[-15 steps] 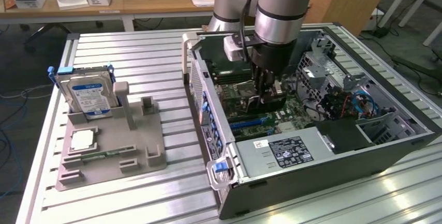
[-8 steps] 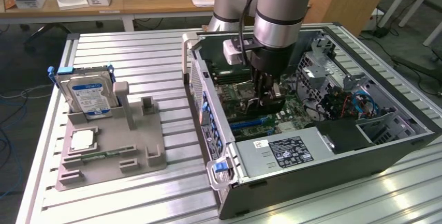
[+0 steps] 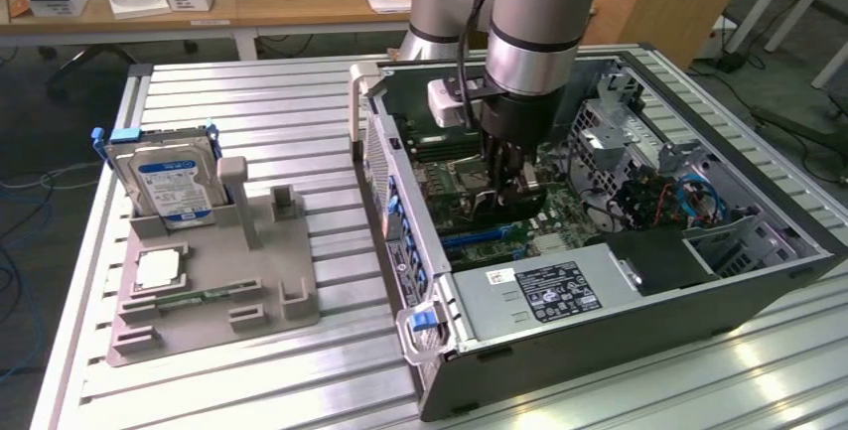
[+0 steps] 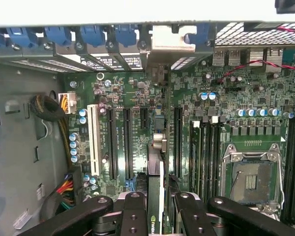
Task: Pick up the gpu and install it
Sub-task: 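Insert the gpu into the slot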
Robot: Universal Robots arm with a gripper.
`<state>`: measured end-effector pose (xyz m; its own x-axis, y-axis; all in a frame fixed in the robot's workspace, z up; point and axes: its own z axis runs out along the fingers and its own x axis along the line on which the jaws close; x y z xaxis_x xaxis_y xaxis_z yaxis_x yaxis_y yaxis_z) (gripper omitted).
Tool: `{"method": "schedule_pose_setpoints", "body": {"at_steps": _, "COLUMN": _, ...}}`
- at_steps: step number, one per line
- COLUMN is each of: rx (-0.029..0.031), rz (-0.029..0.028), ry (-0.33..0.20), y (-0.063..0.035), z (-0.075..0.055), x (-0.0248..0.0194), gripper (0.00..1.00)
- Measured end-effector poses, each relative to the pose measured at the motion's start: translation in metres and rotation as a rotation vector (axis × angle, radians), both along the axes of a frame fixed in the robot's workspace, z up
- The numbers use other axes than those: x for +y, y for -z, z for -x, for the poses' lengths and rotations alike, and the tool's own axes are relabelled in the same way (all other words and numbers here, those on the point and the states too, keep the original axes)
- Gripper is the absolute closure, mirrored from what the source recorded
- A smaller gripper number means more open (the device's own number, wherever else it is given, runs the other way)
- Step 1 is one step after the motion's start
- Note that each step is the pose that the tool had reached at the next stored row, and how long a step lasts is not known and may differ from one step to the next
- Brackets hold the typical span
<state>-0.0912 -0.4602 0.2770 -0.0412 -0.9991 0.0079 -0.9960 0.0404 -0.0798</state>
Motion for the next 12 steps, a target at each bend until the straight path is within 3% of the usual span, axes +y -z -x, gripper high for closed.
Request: {"method": "schedule_pose_setpoints", "body": {"at_steps": 12, "rx": 0.0001, "rz": 0.0002, "ry": 0.000, "y": 0.0006, "z": -0.0009, "x": -0.0036, "gripper": 0.74}}
